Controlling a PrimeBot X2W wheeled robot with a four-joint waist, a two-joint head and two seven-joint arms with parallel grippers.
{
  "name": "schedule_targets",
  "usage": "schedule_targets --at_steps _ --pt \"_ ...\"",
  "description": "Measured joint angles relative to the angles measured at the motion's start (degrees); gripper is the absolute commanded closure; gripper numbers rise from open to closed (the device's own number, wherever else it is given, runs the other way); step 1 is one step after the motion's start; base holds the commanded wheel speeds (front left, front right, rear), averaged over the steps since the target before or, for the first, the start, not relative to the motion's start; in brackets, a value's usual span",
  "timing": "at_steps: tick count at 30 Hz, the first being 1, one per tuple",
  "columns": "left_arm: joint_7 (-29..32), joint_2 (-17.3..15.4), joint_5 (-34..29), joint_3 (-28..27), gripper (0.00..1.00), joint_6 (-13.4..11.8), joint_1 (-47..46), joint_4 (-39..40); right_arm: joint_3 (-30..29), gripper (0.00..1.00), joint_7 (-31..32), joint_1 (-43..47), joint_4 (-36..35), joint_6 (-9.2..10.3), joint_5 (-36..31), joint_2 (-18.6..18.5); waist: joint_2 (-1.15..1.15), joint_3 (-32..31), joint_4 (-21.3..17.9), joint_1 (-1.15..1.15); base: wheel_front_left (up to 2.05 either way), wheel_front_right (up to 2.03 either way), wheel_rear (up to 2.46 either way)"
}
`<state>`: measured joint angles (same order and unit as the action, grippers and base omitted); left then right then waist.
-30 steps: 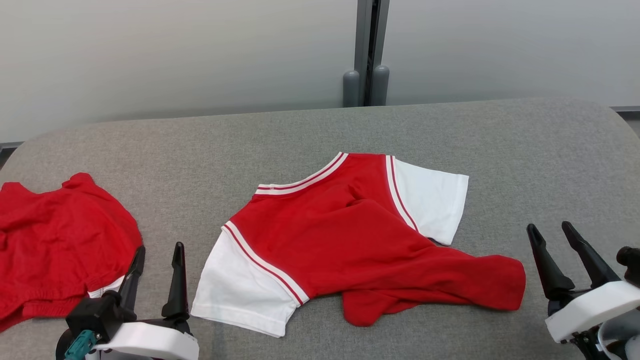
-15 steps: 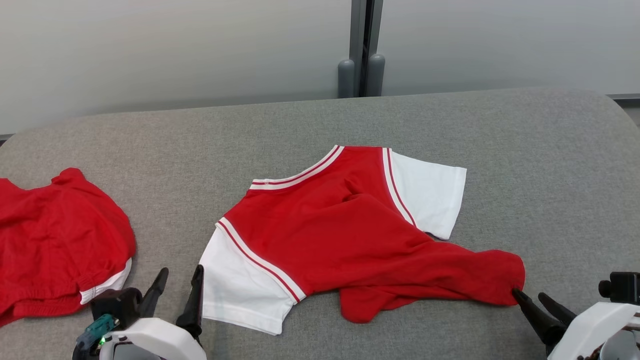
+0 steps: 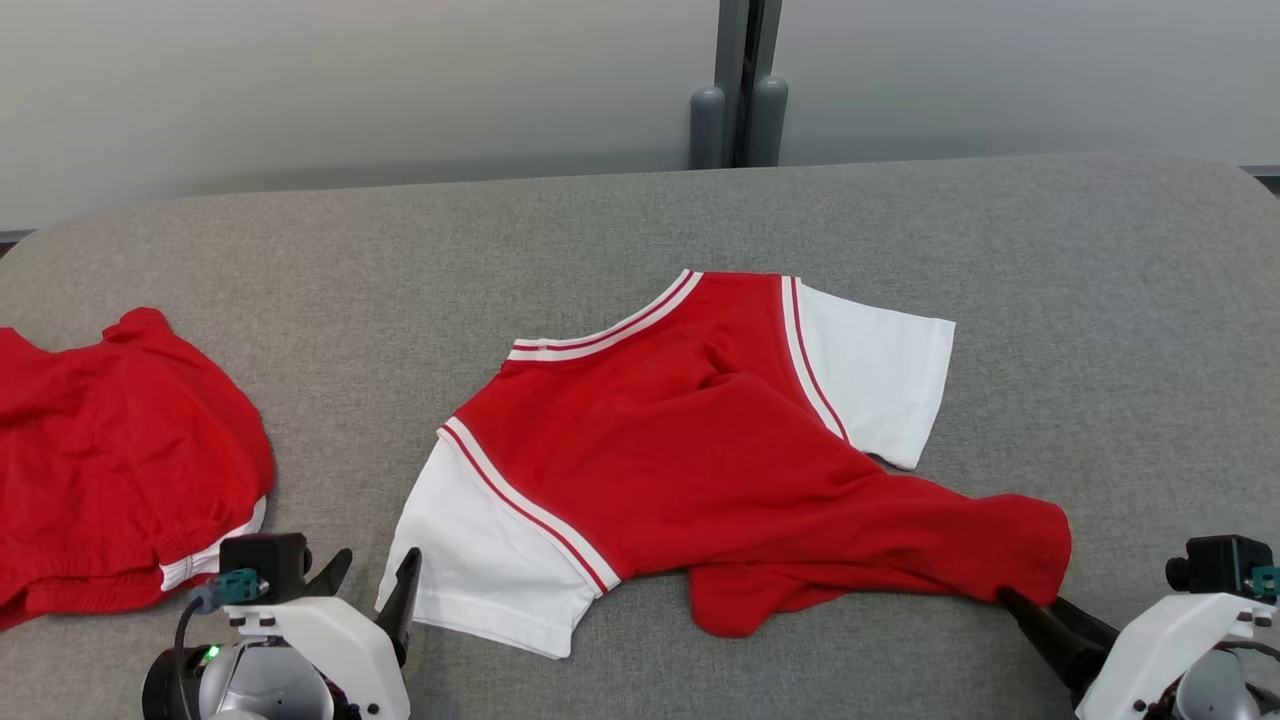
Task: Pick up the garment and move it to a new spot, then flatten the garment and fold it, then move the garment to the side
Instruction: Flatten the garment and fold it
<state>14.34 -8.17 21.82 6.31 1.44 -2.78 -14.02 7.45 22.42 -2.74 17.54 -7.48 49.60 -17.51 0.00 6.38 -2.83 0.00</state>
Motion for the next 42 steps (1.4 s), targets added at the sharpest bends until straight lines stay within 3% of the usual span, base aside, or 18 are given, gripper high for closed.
schedule_targets --at_steps 6,12,14,15,16,17,18,19,30,42 --pt "5.1 -0.9 -0.2 1.8 0.00 0.3 -2.1 -3.8 2.1 0.00 0.6 -1.8 0.2 0.00 0.4 0.4 0.00 1.4 -0.3 0.00 0.00 0.00 0.00" --pt "5.9 -1.2 0.2 2.3 0.00 0.7 -2.1 -4.3 4.0 0.00 0.4 -2.5 0.0 0.00 1.9 0.3 0.00 1.5 -0.6 0.00 0.00 0.00 0.00" --pt "5.9 -1.2 0.4 2.4 0.01 0.7 -2.1 -4.3 4.6 0.27 -0.3 -2.6 -0.2 0.00 2.3 -0.1 0.00 1.5 -0.5 0.00 0.00 0.00 0.00" --pt "6.0 -1.2 0.5 2.5 0.19 0.8 -2.1 -4.3 4.9 0.53 -0.5 -2.6 -0.3 0.00 2.5 -0.4 0.00 1.4 -0.5 0.00 0.00 0.00 0.00" --pt "5.9 -1.2 0.5 2.5 0.45 1.0 -2.1 -4.3 5.3 0.56 -0.8 -2.6 -0.3 0.00 2.8 -0.6 0.00 1.4 -0.4 0.00 0.00 0.00 0.00" --pt "5.8 -1.2 0.7 2.6 0.61 1.1 -2.1 -4.3 5.8 0.69 -0.9 -2.6 -0.4 0.00 3.1 -0.8 0.00 1.4 -0.3 0.00 0.00 0.00 0.00" --pt "5.8 -1.2 1.0 2.7 0.91 1.1 -2.1 -4.3 6.2 1.00 -1.3 -2.6 -0.4 0.00 3.4 -0.9 0.00 1.3 -0.3 0.00 0.00 0.00 0.00" --pt "5.6 -1.2 1.0 2.8 1.00 1.4 -2.1 -4.2 6.4 1.00 -1.4 -2.6 -0.4 0.00 3.6 -1.0 0.00 1.3 -0.2 0.00 0.00 0.00 0.00" --pt "4.7 -1.6 2.4 3.1 1.00 2.1 -0.9 -1.9 8.5 1.00 -6.1 -2.7 -2.6 0.00 5.1 -4.3 0.00 -0.1 -0.2 0.00 0.00 0.00 0.00" --pt "6.4 -3.3 3.4 1.5 1.00 -0.4 5.4 13.3 5.7 1.00 -10.7 1.9 -11.5 0.00 6.0 -9.7 0.00 -3.1 -0.2 0.00 0.00 0.00 0.00"
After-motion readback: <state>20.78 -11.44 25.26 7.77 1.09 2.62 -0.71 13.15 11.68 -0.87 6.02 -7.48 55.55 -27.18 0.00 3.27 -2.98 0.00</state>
